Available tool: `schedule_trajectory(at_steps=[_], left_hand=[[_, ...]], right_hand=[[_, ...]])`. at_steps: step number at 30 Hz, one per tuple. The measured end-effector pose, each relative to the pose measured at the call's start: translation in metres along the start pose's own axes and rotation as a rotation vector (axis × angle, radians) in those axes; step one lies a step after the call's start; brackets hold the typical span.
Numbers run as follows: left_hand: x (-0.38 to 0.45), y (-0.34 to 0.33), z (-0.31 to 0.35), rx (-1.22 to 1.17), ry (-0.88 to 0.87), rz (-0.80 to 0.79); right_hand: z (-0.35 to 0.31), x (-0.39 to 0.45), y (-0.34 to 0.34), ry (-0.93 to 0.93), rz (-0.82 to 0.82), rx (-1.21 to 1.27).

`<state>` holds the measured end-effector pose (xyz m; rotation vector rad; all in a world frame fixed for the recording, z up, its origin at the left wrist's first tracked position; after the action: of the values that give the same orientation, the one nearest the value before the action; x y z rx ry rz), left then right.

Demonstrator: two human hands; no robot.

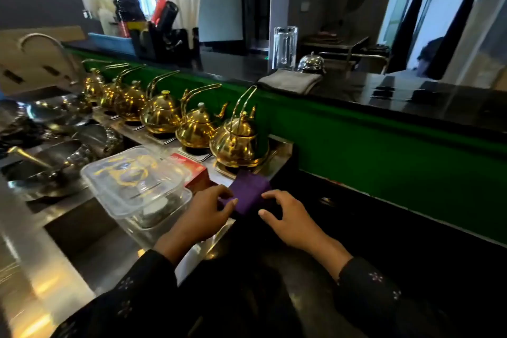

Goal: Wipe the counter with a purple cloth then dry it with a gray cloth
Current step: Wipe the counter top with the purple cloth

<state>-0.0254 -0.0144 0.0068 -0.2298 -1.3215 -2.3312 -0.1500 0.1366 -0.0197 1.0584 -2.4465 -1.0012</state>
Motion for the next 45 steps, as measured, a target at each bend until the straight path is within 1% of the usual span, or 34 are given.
schedule_trajectory(at_steps=[2, 6, 8, 10, 12, 15, 17, 19, 22, 24, 28, 30, 32, 35, 37, 40, 43, 45], left_hand=[[0.006, -0.003, -0.006, 0.019, 0.024, -0.004], [0.028, -0.019, -0.016, 0.066, 0.07, -0.112], [0.039, -0.023, -0.024, 0.088, 0.149, -0.148], [0.046, -0.027, -0.029, 0.101, 0.21, -0.159], [0.051, -0.03, -0.029, 0.087, 0.228, -0.159], [0.056, -0.029, -0.029, 0.009, 0.268, -0.136], [0.058, -0.028, -0.029, -0.082, 0.304, -0.138], [0.057, -0.026, -0.025, -0.151, 0.339, -0.155], [0.058, -0.025, -0.015, -0.24, 0.337, -0.2], [0.059, -0.028, -0.007, -0.339, 0.313, -0.198], [0.066, -0.034, 0.008, -0.551, 0.323, -0.046], [0.073, -0.036, 0.028, -0.66, 0.297, -0.019], [0.082, -0.03, 0.054, -0.705, 0.223, 0.0], [0.107, -0.021, 0.09, -0.716, 0.079, 0.01], [0.128, -0.016, 0.112, -0.682, -0.002, 0.008], [0.161, -0.014, 0.138, -0.614, -0.106, 0.022], [0.186, -0.02, 0.157, -0.533, -0.161, 0.035], [0.197, -0.027, 0.166, -0.51, -0.173, 0.037]], right_hand=[[-0.001, 0.012, -0.017, -0.132, 0.008, 0.161], [0.003, 0.036, -0.045, -0.457, 0.153, 0.494], [0.009, 0.047, -0.054, -0.642, 0.137, 0.662], [0.013, 0.051, -0.063, -0.787, 0.051, 0.843], [0.014, 0.05, -0.064, -0.845, -0.005, 0.939], [0.02, 0.048, -0.059, -0.847, -0.052, 1.088], [0.023, 0.047, -0.054, -0.841, -0.048, 1.229], [0.023, 0.044, -0.048, -0.842, -0.05, 1.307], [0.022, 0.037, -0.037, -0.804, -0.044, 1.233], [0.02, 0.032, -0.027, -0.722, -0.001, 1.2], [0.025, 0.023, 0.006, -0.587, 0.128, 1.179], [0.026, 0.016, 0.036, -0.517, 0.185, 1.094], [0.024, 0.008, 0.072, -0.446, 0.26, 0.973], [0.016, -0.001, 0.129, -0.362, 0.378, 0.769], [0.008, -0.005, 0.168, -0.326, 0.449, 0.575], [-0.002, -0.006, 0.216, -0.345, 0.554, 0.297], [-0.003, -0.006, 0.251, -0.352, 0.648, 0.096], [0.002, -0.005, 0.265, -0.35, 0.693, 0.008]])
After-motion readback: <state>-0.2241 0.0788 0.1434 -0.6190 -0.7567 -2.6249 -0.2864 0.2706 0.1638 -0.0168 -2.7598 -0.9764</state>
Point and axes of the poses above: each hand's wrist, its own x-axis towards the middle knuckle, its own y-axis out of the back of the hand, z = x × y, the point moved 3 cm from there along x, towards the middle knuckle, and after that the axes turned 13 degrees about -y, right-handed, at the moved point
